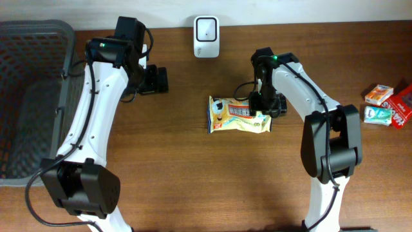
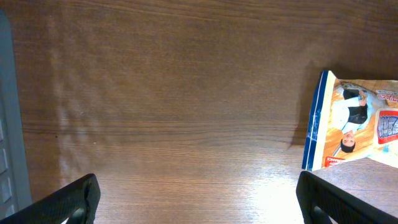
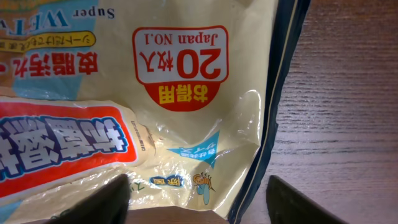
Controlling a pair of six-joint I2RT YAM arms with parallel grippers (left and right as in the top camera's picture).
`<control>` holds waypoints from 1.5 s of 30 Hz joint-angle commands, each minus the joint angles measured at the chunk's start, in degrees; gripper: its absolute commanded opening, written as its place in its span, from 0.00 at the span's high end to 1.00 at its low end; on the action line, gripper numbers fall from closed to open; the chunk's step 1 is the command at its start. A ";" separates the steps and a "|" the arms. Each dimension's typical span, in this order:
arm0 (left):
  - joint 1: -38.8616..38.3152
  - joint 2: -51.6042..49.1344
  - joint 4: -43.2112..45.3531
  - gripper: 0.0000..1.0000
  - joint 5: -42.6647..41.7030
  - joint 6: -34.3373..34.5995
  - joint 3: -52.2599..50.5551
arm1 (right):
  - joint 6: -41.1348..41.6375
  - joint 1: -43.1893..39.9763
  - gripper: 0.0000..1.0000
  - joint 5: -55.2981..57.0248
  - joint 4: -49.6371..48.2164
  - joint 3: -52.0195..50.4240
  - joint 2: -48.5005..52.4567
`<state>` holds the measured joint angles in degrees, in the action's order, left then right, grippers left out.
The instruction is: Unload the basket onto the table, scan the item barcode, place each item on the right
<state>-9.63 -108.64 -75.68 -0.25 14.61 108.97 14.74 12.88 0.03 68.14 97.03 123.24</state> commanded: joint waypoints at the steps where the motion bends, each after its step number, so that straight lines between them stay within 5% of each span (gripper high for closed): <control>1: -0.04 0.11 -0.02 0.01 -0.44 0.59 0.02 | 0.09 -0.22 0.04 0.87 -0.46 1.01 -0.68; 4: -0.09 0.11 1.29 0.01 -1.09 0.83 0.02 | 0.07 -0.22 0.05 0.90 -0.46 1.01 -0.68; 5: -0.09 0.11 -0.22 0.01 -3.85 0.83 0.02 | 0.11 -0.28 0.78 0.85 -0.83 1.01 -0.68; 6: -0.09 0.11 0.28 0.01 -8.48 1.05 0.02 | 0.13 -0.33 0.96 0.66 -1.70 1.01 -0.68; 8: -0.33 0.04 2.56 0.00 -17.64 0.98 -0.04 | 0.28 -0.76 0.96 0.17 -2.45 1.01 -0.68; 9: -1.33 -0.13 3.26 0.42 -21.07 1.01 -0.13 | 0.24 -1.46 0.96 -1.75 -2.67 1.01 -0.68; 10: -2.32 -0.22 3.43 0.63 -20.96 0.98 -0.20 | -1.16 -2.19 0.96 -4.31 -2.95 1.01 -0.63; 12: -5.81 -0.81 4.46 0.84 -20.98 1.01 -0.20 | -6.10 -3.65 0.96 -10.16 -3.72 0.35 -0.61; 15: -11.23 -4.22 8.66 1.00 -21.00 1.07 -0.20 | -6.36 -4.87 0.96 -11.08 -4.11 -0.02 0.50; 21: -15.56 -16.57 16.31 1.00 -28.09 1.20 -0.20 | -6.38 -7.19 0.96 -13.81 -4.74 -0.07 3.85; 27: -16.46 -26.64 18.86 1.00 -25.94 1.22 -0.20 | -6.38 -7.41 0.96 -13.97 -4.92 -0.07 3.89; 31: -16.24 -28.79 17.09 1.00 -11.96 1.25 -0.17 | -6.38 -7.41 0.96 -13.38 -4.87 -0.09 3.89; 35: -12.79 -28.68 10.75 1.00 -1.18 5.33 1.86 | -6.36 -7.37 0.96 -0.22 -3.50 0.74 3.87; 40: -9.31 -28.61 -0.81 1.00 -3.37 5.35 15.56 | -6.36 -7.30 0.96 -4.26 7.87 12.57 3.82; 45: -10.69 -29.31 -2.51 1.00 -27.08 -0.39 21.03 | -7.89 -6.75 0.95 -22.40 8.70 12.94 3.85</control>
<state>-18.68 -137.49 -78.39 -11.99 18.87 129.27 8.38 5.76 -14.33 77.80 111.33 127.15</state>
